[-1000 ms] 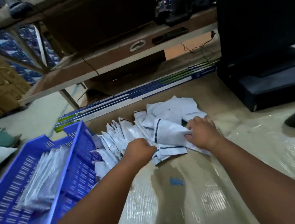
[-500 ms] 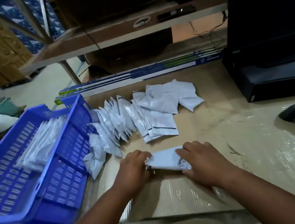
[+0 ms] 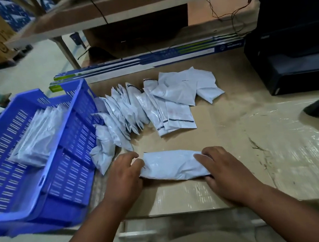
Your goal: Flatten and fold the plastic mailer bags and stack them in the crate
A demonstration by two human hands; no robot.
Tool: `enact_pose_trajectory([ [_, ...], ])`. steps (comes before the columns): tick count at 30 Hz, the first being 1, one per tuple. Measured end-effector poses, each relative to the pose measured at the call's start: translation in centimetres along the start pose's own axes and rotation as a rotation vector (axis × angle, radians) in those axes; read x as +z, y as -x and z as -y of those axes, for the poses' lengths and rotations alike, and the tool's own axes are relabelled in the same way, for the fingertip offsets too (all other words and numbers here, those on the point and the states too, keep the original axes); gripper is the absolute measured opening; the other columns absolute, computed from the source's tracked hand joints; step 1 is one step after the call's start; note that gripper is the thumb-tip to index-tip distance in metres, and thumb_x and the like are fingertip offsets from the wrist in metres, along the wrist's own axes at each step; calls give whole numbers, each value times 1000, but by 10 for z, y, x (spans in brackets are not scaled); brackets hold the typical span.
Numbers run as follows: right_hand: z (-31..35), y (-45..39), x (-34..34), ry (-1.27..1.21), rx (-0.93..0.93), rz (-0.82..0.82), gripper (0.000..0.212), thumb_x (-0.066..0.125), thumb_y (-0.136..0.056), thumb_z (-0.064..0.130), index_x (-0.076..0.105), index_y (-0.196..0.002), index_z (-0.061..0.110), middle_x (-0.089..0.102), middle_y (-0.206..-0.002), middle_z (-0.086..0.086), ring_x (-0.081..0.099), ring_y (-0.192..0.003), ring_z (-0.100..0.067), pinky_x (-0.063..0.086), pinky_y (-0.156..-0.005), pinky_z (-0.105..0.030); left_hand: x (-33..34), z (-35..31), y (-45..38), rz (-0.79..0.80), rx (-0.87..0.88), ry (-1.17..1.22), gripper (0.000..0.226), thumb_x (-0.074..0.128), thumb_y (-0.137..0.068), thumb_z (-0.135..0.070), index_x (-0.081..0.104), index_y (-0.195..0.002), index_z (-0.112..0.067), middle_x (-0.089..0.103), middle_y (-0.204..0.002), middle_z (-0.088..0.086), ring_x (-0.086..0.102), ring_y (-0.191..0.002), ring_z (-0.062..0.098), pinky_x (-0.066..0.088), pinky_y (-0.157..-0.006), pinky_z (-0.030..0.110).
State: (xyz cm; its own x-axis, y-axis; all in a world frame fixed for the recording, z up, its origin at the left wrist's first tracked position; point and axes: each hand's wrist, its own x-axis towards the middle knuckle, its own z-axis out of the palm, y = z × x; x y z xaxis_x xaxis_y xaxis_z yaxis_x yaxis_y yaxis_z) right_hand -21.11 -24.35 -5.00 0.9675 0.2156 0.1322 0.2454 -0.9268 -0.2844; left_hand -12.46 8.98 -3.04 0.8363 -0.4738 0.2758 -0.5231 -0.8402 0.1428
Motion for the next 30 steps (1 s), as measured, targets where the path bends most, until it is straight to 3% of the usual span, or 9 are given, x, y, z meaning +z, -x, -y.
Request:
enact_pose_trajectory([
  [3, 6, 1, -7, -71, -22, -18, 55, 69, -86, 52, 63, -134, 26, 51, -141, -2, 48, -132, -27, 48, -107, -44, -22, 8, 11, 55, 59, 95, 39, 71, -77, -13, 72, -116, -17, 60, -132, 3, 56, -119, 28, 48, -99, 44],
  [6, 8, -2, -18, -125, 77, -115, 50, 53, -99, 58, 59, -139, 27, 45, -153, 0, 41, -142, -25, 40, -116, -46, -37, 9, 12, 149, 203, 233, 50, 66, -84, -28, 66, -134, -23, 56, -143, -1, 52, -132, 21, 45, -107, 39],
  [9, 17, -20, -12, -64, 194, -114, 59, 35, -107, 56, 42, -156, 25, 29, -169, -3, 26, -156, -24, 23, -128, -48, -23, -10, -2, 230, 211, 225, 69, 50, -101, -53, 37, -163, -27, 28, -172, -3, 24, -158, 15, 24, -126, 35],
  [12, 31, -12, 22, 103, 99, 37, 70, 22, -108, 59, 26, -166, 19, 8, -176, -7, 17, -161, -30, 12, -129, -55, 14, -30, -3, 311, 296, 82, 82, 35, -106, -67, 14, -171, -22, 6, -178, 3, 5, -164, 19, 15, -132, 46],
  [17, 32, 18, 38, 95, 93, 47, 76, 45, -103, 61, 32, -165, 18, 24, -173, -11, 26, -159, -32, 28, -121, -64, 41, -27, 14, 272, 335, -10, 81, 33, -106, -69, 21, -169, -20, 27, -172, 13, 29, -158, 33, 26, -125, 58],
  [21, 26, -2, 36, 23, 133, 50, 73, 54, -101, 53, 36, -162, 17, 28, -170, -10, 28, -156, -30, 39, -121, -49, 41, -16, 4, 223, 318, -53, 71, 40, -108, -59, 33, -165, -17, 44, -160, 19, 46, -143, 38, 36, -120, 57],
  [24, 25, -20, 28, 5, 173, 115, 72, 42, -102, 58, 30, -164, 22, 22, -173, -3, 18, -161, -25, 32, -126, -43, 34, -4, -18, 239, 295, -62, 71, 44, -106, -58, 37, -163, -17, 48, -157, 18, 48, -139, 39, 36, -117, 58],
  [26, 25, -20, 21, 40, 163, 129, 74, 33, -101, 65, 36, -162, 22, 28, -171, -4, 23, -159, -28, 24, -128, -41, 32, 3, -23, 283, 314, -70, 74, 44, -104, -61, 34, -165, -21, 45, -160, 15, 43, -145, 37, 33, -120, 60],
  [30, 30, -26, 5, -5, 219, 22, 72, 22, -105, 65, 36, -161, 23, 28, -171, -2, 23, -159, -21, 15, -131, -44, 33, 8, -12, 280, 387, -77, 75, 44, -105, -62, 28, -167, -24, 40, -166, 13, 37, -152, 33, 32, -123, 57],
])
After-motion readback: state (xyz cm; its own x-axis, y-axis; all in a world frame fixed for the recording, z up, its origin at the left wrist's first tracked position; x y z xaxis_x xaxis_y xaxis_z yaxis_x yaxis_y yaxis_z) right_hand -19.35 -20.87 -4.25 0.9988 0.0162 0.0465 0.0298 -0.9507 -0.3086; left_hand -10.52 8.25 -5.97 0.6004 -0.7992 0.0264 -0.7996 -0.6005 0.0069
